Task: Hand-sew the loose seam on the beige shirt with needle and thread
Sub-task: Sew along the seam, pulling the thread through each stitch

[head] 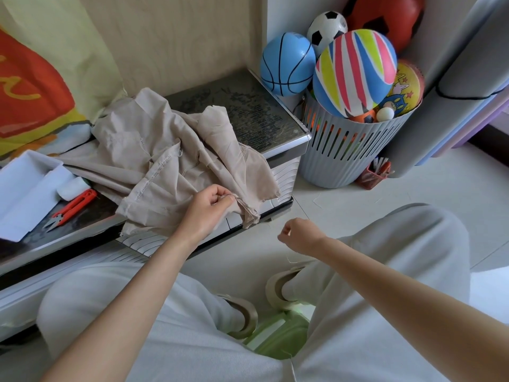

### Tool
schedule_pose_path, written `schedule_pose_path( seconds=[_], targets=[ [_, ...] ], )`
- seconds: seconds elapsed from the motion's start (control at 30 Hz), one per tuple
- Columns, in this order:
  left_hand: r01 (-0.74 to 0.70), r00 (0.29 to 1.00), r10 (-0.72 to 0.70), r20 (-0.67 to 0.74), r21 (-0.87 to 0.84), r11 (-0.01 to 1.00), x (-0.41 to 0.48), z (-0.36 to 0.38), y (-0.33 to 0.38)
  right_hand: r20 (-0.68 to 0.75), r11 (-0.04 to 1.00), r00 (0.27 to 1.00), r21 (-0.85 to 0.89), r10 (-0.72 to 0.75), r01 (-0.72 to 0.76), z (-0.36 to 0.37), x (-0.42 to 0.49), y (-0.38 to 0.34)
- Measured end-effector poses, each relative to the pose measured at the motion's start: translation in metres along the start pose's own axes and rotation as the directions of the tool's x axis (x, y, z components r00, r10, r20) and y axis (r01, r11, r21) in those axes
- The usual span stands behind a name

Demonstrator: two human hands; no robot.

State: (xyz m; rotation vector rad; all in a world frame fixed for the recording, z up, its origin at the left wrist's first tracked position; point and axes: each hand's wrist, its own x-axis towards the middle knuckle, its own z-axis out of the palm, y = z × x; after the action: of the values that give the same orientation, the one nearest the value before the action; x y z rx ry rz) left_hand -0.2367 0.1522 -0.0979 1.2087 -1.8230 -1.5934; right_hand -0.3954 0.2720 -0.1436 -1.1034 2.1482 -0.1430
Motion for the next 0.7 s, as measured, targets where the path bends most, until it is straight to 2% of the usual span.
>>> schedule_pose_path(
  seconds=[0.1,0.2,0.37,0.7],
  targets=[
    [-0.001,1.0,0.001,0.003,0.016,1.0,0.0,-0.001,0.001,-0.251,0.962,0.963,0.225,-0.095,0.153,-0.008,-0.007,-0.015],
    [0.001,1.0,-0.001,0.0,0.017,1.0,-0.001,0.001,0.001,-0.373,0.857,0.91,0.392,-0.183,0.334,-0.015,-0.015,-0.033],
    [-0.007,0.999,0.006,0.032,0.034,0.999,-0.003,0.004,0.004,-0.394,0.779,0.871,0.428,-0.295,0.458,-0.016,-0.024,-0.054],
    [-0.022,0.996,0.019,0.085,0.029,0.999,-0.006,0.002,0.005,-0.411,0.791,0.876,0.433,-0.253,0.432,-0.018,-0.018,-0.062]
  ],
)
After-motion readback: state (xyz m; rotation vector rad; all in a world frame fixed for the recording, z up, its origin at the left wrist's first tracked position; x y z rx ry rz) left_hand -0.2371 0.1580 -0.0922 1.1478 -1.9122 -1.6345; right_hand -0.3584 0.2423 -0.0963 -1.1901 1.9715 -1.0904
